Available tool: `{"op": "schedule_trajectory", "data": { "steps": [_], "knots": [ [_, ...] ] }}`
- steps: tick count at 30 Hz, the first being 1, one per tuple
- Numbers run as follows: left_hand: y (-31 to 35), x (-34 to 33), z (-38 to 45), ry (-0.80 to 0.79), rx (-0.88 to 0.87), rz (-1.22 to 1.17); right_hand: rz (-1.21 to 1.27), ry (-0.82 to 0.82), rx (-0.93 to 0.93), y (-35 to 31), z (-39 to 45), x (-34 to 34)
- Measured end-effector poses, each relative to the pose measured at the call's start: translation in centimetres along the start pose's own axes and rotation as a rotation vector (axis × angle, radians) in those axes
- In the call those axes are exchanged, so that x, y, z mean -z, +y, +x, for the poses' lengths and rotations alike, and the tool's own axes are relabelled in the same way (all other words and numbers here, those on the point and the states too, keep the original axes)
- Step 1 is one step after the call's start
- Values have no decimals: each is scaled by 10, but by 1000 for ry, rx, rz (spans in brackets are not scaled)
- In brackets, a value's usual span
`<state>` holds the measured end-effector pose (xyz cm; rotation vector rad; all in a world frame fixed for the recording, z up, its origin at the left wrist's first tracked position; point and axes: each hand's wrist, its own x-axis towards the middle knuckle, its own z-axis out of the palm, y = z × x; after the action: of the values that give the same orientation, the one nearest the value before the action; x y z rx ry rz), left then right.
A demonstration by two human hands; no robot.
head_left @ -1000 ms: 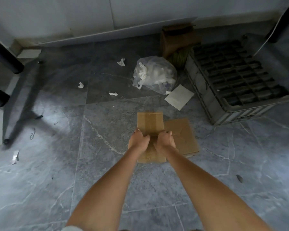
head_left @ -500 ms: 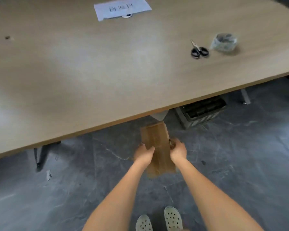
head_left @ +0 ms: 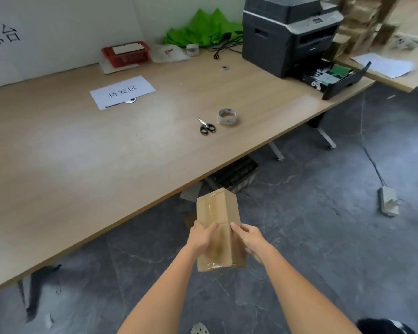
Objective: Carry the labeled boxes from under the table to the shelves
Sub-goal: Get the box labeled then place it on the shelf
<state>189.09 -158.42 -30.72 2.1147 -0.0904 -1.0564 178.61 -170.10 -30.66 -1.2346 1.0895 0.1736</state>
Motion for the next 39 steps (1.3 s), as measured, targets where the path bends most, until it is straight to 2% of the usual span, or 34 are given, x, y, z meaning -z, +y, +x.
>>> {"op": "schedule_trajectory", "data": {
  "steps": [6, 10, 15, 19, 25, 33, 36, 39],
  "knots": [
    [20, -25, -87, -133, -47, -33, 40, 27, 32, 5, -90, 32],
    [33, -41, -142, -243, -58, 12, 36, 107, 87, 17, -146, 51],
    [38, -59, -189, -262, -107, 62, 61, 253, 166, 31, -204, 68],
    [38, -65, -220, -283, -189, 75, 194, 348, 169, 44, -246, 72],
    [23, -56, -271, -463, -285, 147, 159, 510, 270, 94, -315, 63],
    [-24, -57, -365, -807, -422, 238, 401, 655, 101, 184, -412, 34],
    [-39, -70, -402, -872, -470, 341, 504, 691, 138, 216, -452, 29],
    [-55, -90, -438, -880, -484, 452, 572, 798, 172, 249, -493, 27]
  ]
}}
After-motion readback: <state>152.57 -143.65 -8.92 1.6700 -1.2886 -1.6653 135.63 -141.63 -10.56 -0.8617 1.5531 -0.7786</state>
